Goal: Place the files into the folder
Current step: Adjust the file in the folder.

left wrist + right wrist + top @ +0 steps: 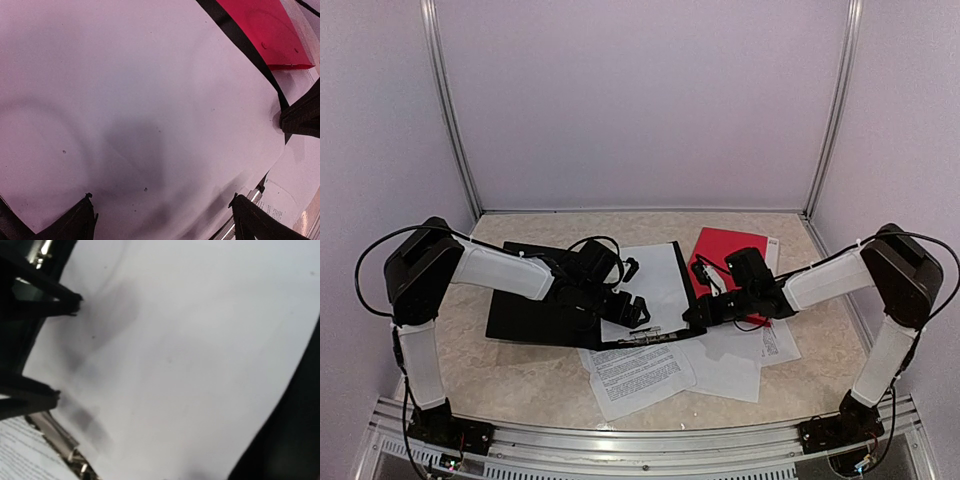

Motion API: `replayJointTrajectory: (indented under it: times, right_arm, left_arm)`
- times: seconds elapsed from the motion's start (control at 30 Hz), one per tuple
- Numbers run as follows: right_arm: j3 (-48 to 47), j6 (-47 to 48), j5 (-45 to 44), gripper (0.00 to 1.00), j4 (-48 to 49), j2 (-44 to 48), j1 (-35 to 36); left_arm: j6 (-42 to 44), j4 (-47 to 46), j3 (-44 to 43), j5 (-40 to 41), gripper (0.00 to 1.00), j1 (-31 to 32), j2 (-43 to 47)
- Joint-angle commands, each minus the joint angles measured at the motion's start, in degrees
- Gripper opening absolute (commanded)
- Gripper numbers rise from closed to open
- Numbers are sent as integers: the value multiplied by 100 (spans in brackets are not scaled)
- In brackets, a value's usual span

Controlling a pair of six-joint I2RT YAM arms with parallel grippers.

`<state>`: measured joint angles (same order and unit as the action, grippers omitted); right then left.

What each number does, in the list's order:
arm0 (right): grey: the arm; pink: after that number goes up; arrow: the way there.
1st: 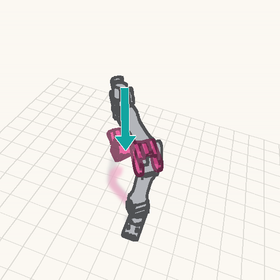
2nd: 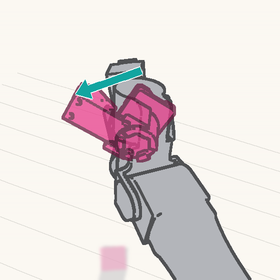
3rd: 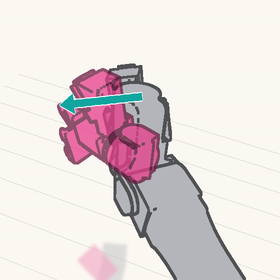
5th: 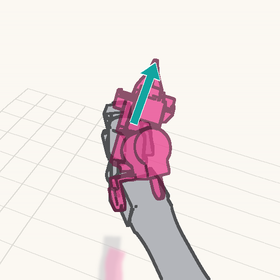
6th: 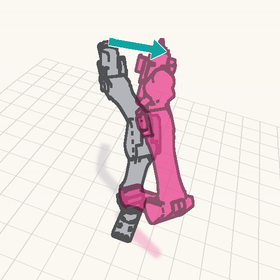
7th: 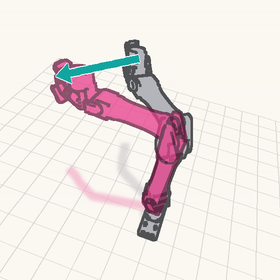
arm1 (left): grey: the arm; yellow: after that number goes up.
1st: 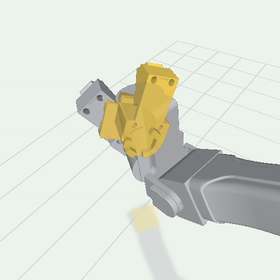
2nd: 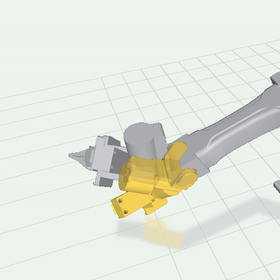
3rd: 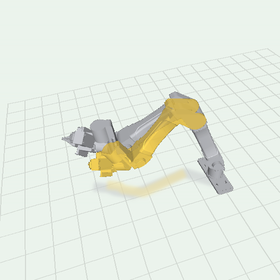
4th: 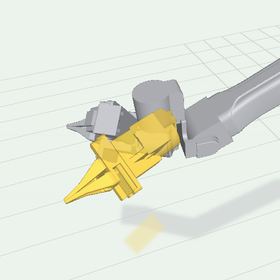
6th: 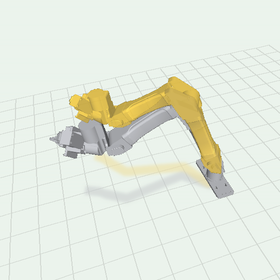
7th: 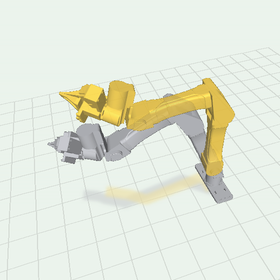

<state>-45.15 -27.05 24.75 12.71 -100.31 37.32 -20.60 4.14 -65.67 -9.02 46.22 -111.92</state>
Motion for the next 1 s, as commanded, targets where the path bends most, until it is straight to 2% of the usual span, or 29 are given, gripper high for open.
replayJointTrajectory:
  times: [0.0,0.6,0.97]
  right_arm:
    - [-157,82,-216,0,-246,-160,38]
    - [-272,294,-625,0,-728,-119,47]
    - [-462,488,-182,4,-613,324,150]
  left_arm:
    - [-41,232,65,98,92,-7,54]
    - [-42,226,65,45,92,1,56]
    - [-32,228,-9,18,92,32,115]
